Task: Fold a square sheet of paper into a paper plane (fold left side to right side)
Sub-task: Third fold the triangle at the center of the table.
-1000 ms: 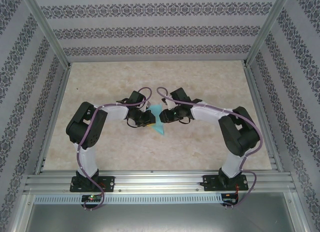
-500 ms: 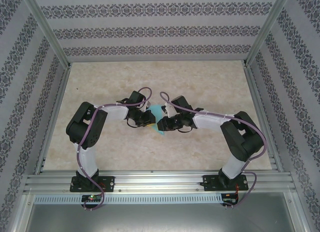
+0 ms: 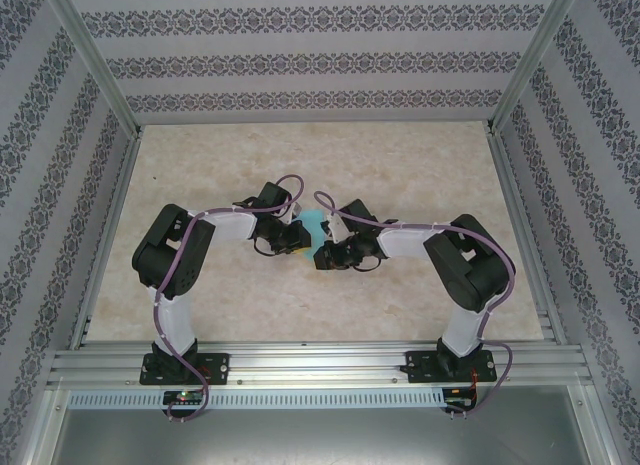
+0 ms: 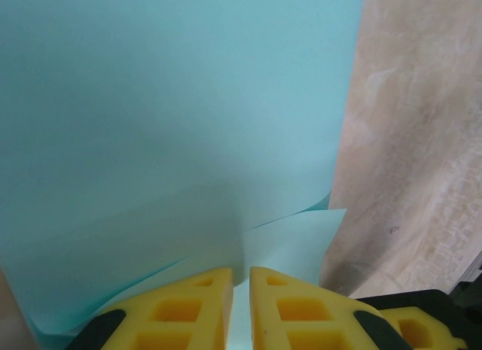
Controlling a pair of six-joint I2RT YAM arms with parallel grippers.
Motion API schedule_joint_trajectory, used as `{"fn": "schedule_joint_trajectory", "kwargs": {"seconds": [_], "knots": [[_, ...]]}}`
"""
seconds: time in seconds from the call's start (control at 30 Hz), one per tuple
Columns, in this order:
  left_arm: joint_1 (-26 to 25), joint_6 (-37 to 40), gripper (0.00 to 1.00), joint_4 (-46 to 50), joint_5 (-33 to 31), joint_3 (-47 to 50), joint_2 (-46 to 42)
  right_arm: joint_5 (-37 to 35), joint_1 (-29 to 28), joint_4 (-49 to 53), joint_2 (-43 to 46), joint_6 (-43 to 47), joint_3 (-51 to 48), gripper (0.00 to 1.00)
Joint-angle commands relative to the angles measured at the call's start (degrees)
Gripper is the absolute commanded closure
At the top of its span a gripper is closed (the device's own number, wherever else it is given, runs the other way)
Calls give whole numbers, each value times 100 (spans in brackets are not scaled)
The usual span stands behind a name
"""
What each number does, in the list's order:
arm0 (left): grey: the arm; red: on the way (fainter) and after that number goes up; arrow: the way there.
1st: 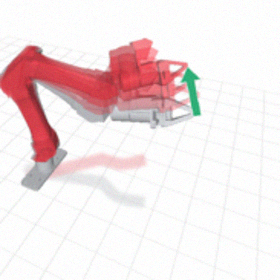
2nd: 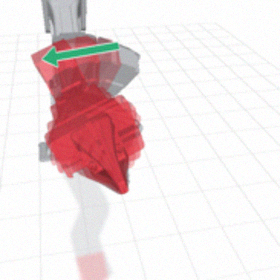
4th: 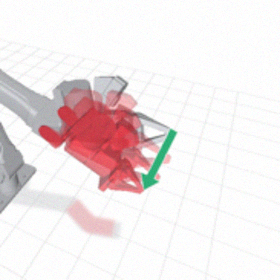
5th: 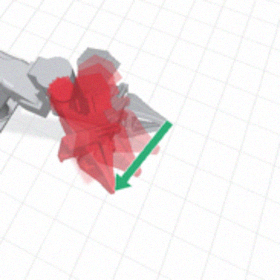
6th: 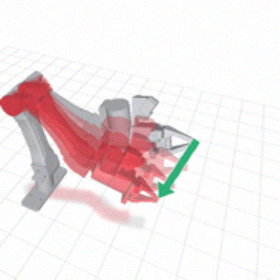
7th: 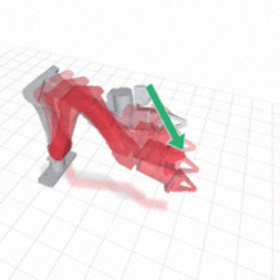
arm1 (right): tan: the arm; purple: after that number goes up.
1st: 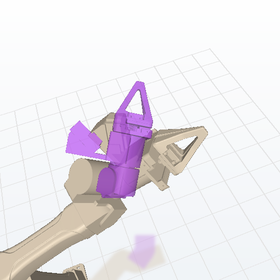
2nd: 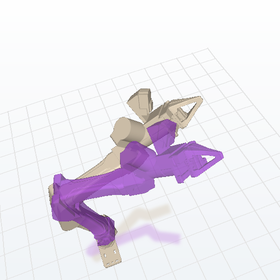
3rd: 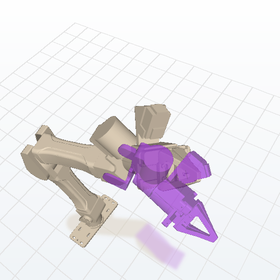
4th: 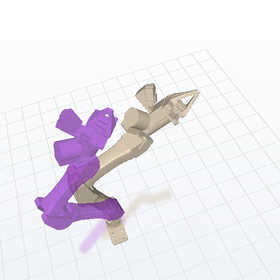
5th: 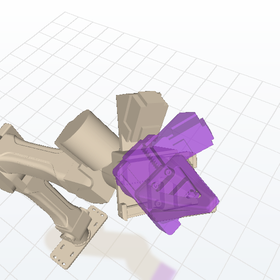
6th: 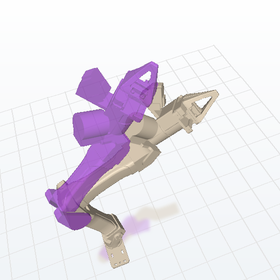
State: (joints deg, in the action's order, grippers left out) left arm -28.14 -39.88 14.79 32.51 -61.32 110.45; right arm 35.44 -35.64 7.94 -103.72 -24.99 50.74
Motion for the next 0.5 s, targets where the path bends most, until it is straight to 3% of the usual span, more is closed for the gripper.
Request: {"fn": "schedule_joint_trajectory", "kwargs": {"seconds": [0.0, 0.47], "knots": [[-47, 117, 83, 297, -368, 213, 317, -101, -65, 212, -126, 101, 40, 80], [-49, 147, 83, 297, -412, 191, 417, -276, -79, 594, -124, 82, -130, 83]]}}
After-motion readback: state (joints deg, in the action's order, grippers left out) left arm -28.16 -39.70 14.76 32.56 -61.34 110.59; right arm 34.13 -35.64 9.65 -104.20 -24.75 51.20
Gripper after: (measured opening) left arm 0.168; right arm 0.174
